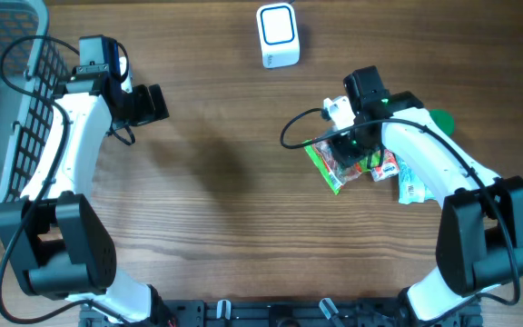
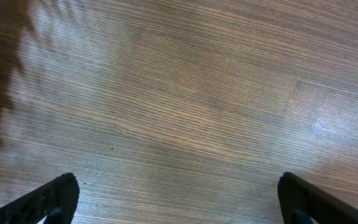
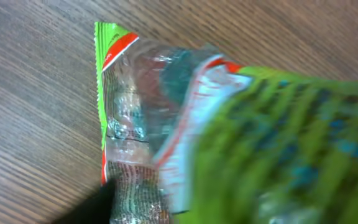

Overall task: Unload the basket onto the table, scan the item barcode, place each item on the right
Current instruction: 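Carry the Haribo bag right and lower it beside the green jar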

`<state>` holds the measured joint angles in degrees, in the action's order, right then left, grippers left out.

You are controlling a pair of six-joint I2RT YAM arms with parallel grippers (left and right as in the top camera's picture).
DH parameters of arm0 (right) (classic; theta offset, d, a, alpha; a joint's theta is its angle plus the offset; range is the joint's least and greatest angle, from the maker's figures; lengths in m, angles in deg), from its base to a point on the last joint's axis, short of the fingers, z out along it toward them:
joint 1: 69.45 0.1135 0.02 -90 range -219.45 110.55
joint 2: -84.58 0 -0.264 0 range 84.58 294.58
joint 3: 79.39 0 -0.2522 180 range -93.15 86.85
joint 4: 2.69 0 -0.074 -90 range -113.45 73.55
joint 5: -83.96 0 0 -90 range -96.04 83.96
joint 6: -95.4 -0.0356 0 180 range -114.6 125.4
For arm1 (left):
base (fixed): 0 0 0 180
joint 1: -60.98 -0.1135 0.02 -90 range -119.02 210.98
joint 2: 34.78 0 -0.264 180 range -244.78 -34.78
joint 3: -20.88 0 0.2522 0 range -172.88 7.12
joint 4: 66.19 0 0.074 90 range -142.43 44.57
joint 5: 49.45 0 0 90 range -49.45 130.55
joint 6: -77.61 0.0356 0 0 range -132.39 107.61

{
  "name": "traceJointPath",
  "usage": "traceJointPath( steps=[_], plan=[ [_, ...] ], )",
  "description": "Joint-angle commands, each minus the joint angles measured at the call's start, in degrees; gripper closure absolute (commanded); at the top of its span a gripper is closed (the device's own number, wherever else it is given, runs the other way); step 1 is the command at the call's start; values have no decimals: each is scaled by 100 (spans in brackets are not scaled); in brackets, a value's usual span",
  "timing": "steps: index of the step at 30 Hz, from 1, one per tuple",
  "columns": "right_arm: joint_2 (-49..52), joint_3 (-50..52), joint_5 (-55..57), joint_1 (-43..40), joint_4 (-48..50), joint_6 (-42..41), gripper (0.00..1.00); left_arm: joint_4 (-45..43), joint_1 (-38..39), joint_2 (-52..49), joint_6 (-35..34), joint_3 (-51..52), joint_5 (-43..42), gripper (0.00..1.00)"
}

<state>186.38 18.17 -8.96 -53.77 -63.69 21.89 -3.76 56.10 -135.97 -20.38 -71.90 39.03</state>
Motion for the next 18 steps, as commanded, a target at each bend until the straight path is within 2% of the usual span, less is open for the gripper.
traceJointPath(
  steps=[1,4,8,15,18],
  plan=[
    [17,-188,507,-2,-7,-446,0,-4,-15,24,9,-48,28,0],
    [-74,-516,804,-2,-98,-789,0,-4,-15,24,9,-48,28,0],
    [-280,-973,879,-2,-120,-831,0,-4,-15,24,9,-48,28,0],
    [-415,-1038,1132,-2,-299,-1132,0,-4,-15,24,9,-48,28,0],
    [-446,-1038,1488,-2,-323,-1622,0,-2,-15,24,9,-48,28,0]
  ],
)
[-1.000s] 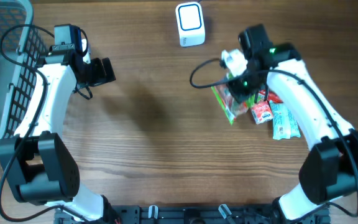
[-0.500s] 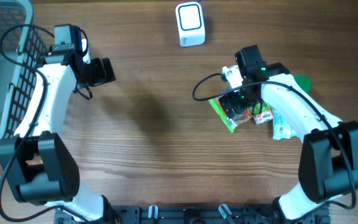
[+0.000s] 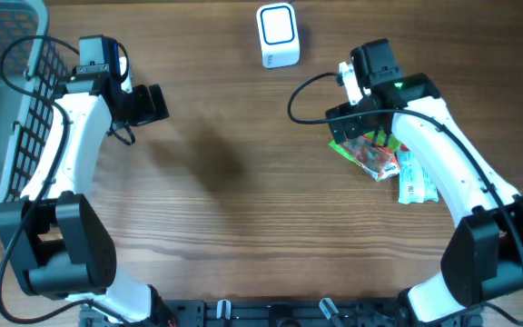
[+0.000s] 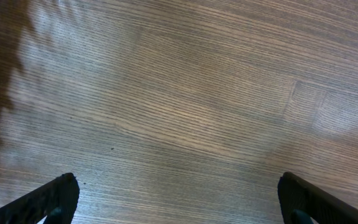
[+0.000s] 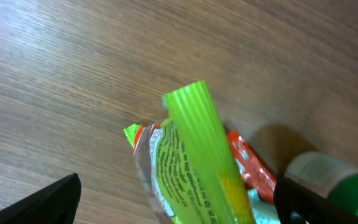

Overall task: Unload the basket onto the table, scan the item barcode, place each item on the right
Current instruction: 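Carry the Haribo bag right and lower it beside the green jar, then open the right gripper to release the Haribo bag on the items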

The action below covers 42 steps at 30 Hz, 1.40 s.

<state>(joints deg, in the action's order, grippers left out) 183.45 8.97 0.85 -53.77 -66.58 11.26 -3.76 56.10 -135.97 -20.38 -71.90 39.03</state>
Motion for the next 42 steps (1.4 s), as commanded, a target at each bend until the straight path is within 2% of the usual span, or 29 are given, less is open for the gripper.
traceJointPath(
  steps=[1,6,13,16,42],
  plan=[
    [-179,-118,459,0,-103,-627,0,-2,-15,24,9,-48,28,0],
    [-601,-118,-603,33,-330,-592,0,-2,-15,24,9,-48,28,0],
    [-1705,-118,-704,37,-358,-608,0,-2,-15,24,9,-48,28,0],
    [-2308,-118,-1517,37,-389,-625,0,-2,-15,24,9,-48,28,0],
    [-2280,-118,-1469,37,-605,-627,0,-4,-15,24,9,-48,28,0]
  ],
)
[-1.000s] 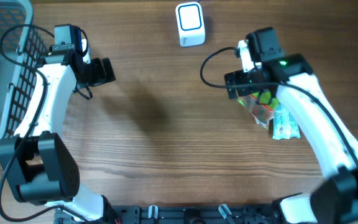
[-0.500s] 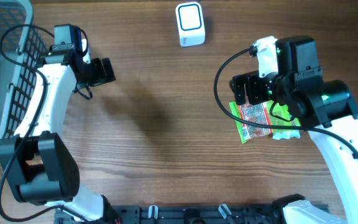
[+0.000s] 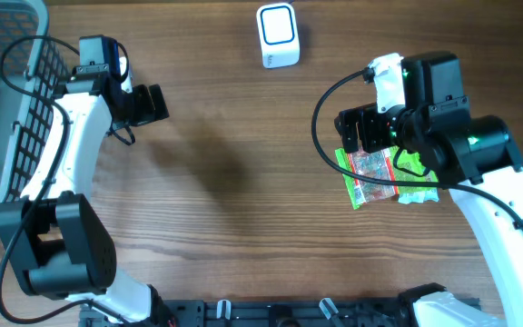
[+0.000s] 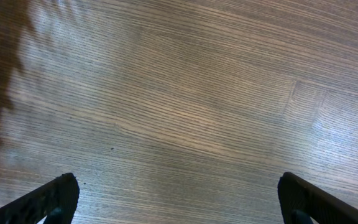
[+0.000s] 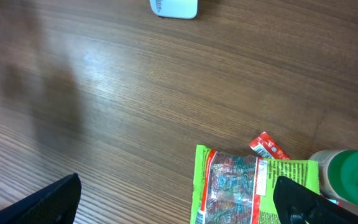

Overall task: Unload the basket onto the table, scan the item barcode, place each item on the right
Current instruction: 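Open the right gripper to release the Haribo bag on the items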

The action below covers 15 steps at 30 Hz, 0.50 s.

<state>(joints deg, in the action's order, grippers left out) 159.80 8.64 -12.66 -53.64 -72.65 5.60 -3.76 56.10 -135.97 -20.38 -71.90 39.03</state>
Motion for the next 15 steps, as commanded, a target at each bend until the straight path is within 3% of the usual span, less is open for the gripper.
traceJointPath(
  steps=[1,15],
  plan=[
    [87,-85,-118,24,2,-63,0,-4,-15,24,9,-48,28,0],
    [87,-85,-118,24,2,-61,0,-4,-15,24,9,-48,28,0]
  ],
)
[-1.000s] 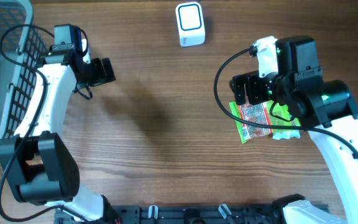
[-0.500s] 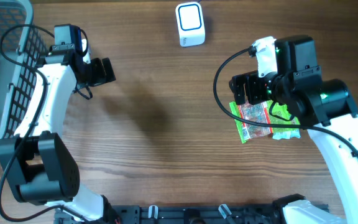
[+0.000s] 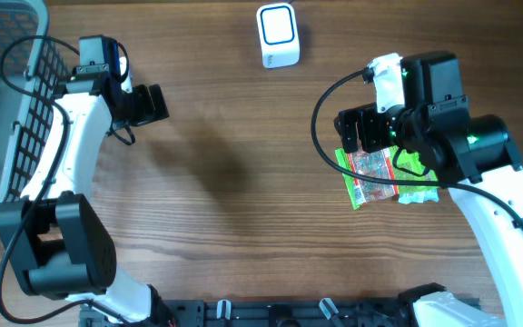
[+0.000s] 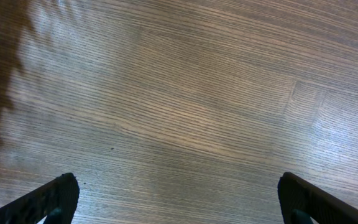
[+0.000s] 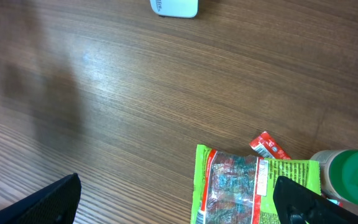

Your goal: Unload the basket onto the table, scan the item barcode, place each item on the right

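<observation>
The white scanner with a blue face (image 3: 277, 34) stands at the far middle of the table; its lower edge shows in the right wrist view (image 5: 174, 7). A green snack packet (image 5: 247, 186) lies flat, clear window up, on a small pile at the right (image 3: 370, 177). My right gripper (image 5: 179, 205) hangs open high above the table, its right finger over the packet and nothing held (image 3: 359, 132). My left gripper (image 4: 179, 202) is open over bare wood at the left (image 3: 152, 103).
A red sachet (image 5: 267, 146) and a green-capped bottle (image 5: 353, 180) lie beside the packet. A dark wire basket stands at the table's left edge, behind the left arm.
The right gripper was first down close on the green packet, at the left side of the pile. Then it stood open a little above the pile, the packet bent up under it. After that it was raised high, with the packet lying flat. The left arm stayed still.
</observation>
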`<state>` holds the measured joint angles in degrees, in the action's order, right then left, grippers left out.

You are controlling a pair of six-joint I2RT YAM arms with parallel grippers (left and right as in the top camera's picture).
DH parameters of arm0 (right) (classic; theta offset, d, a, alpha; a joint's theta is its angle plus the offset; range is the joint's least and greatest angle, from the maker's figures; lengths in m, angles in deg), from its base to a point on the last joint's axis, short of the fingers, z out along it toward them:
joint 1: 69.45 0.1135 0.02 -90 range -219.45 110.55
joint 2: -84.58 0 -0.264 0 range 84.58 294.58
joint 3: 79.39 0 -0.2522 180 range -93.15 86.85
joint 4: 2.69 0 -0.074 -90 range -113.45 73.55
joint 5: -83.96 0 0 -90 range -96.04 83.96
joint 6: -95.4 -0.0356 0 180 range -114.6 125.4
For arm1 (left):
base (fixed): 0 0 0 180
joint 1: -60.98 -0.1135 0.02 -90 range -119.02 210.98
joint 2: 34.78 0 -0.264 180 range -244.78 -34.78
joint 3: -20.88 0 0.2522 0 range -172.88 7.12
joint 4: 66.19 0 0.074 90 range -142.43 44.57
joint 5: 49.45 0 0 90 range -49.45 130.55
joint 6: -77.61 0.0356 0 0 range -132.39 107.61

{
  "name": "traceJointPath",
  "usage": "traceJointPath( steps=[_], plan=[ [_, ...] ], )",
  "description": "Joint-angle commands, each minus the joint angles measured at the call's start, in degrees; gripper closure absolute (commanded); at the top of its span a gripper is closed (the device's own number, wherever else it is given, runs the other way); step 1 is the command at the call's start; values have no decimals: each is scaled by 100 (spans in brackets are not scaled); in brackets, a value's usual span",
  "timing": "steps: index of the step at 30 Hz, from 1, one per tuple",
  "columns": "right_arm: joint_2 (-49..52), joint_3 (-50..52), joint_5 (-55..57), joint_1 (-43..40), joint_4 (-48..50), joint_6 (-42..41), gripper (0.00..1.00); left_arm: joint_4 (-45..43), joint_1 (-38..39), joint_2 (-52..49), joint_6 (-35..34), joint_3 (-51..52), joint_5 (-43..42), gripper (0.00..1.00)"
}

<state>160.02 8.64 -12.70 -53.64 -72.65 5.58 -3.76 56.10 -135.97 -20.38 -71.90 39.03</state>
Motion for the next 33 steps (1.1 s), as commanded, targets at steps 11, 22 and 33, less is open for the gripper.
traceJointPath(
  steps=[11,22,33],
  plan=[
    [-149,61,-83,24,11,-17,0,-2,-15,24,9,-48,28,0],
    [-2225,708,219,24,1379,133,0,-2,-15,24,9,-48,28,0],
    [-5733,3224,393,-127,2494,83,0,-4,-15,24,9,-48,28,0]
  ],
)
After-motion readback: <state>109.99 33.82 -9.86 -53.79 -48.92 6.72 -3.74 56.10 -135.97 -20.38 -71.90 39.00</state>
